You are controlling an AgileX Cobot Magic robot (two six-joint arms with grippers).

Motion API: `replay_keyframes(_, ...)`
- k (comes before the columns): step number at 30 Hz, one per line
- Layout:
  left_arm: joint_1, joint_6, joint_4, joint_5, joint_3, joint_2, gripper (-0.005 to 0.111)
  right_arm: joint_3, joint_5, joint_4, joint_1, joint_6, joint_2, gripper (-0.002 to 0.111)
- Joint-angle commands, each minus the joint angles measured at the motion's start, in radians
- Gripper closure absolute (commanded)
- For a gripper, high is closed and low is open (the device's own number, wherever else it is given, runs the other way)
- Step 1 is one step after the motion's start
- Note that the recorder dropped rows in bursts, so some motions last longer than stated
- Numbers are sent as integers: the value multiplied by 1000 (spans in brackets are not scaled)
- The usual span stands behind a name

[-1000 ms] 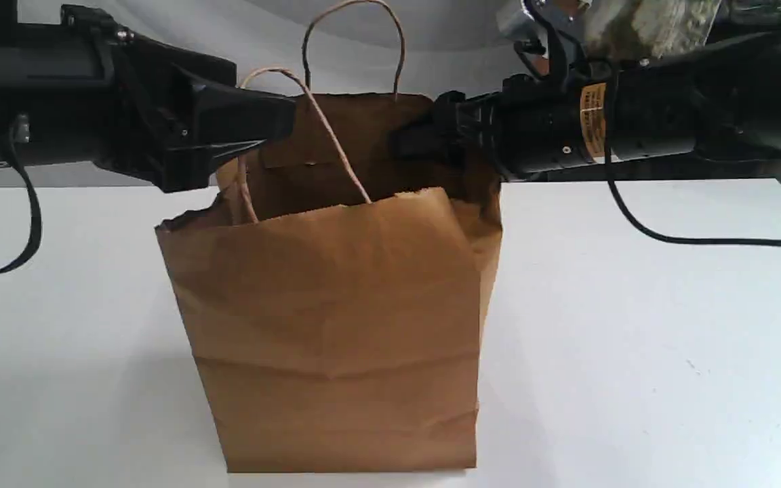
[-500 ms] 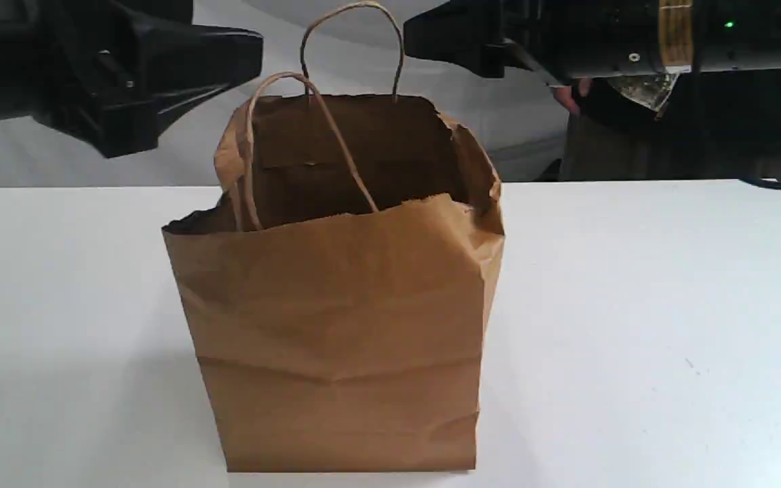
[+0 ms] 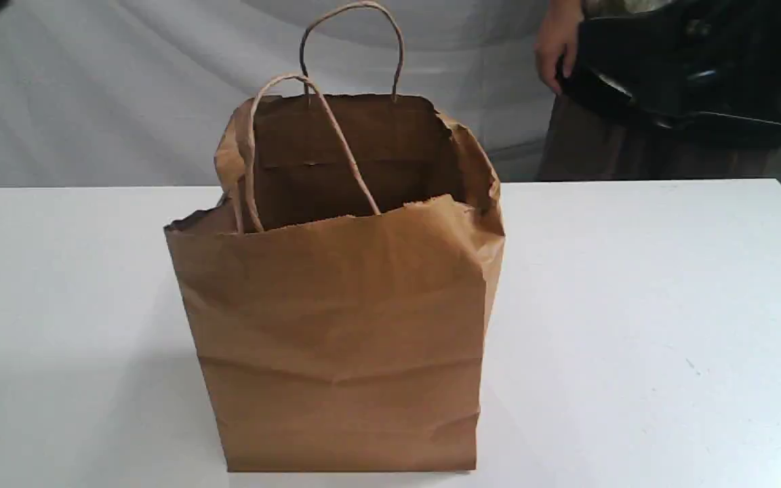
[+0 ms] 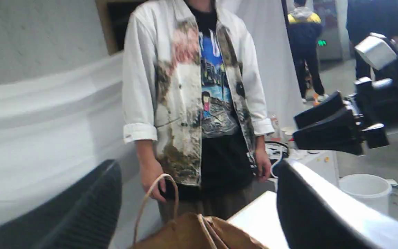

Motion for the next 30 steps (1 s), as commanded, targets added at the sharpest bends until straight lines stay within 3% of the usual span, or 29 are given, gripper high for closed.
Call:
replay_keyframes(1, 5, 2, -21, 85, 64, -152, 43, 92, 35, 4, -1, -6, -160, 37)
replay_keyframes(13, 5, -17, -73, 85, 201, -571, 43, 320, 52, 4, -1, -4, -604, 37)
replay_keyframes(23, 5, -65, -32, -31, 255, -571, 43, 388, 52, 4, -1, 119, -996, 37)
replay_keyframes(27, 5, -142, 61, -20, 300, -571, 43, 370, 13, 4, 5, 187, -1006, 37)
replay_keyframes(30, 5, -234, 97, 19, 343, -571, 43, 370, -126, 4, 5, 215, -1006, 37)
